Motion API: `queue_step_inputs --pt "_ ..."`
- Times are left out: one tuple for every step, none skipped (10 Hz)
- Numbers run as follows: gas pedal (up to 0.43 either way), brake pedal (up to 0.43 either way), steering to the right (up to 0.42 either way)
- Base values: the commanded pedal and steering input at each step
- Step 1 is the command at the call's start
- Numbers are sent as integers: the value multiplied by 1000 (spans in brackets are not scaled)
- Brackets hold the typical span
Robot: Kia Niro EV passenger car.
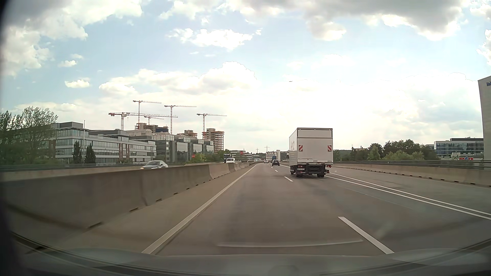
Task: Follow the waypoints while adhering to traffic rules and regulations
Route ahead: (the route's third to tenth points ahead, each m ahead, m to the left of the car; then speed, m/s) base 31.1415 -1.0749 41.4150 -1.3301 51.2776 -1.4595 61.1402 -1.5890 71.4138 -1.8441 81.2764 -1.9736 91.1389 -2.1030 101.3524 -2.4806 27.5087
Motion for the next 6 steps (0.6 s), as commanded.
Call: queue_step_inputs --pt "177 30 0" --pt "177 30 0" --pt "177 30 0" --pt "177 30 0" --pt "177 30 0" --pt "177 30 0"
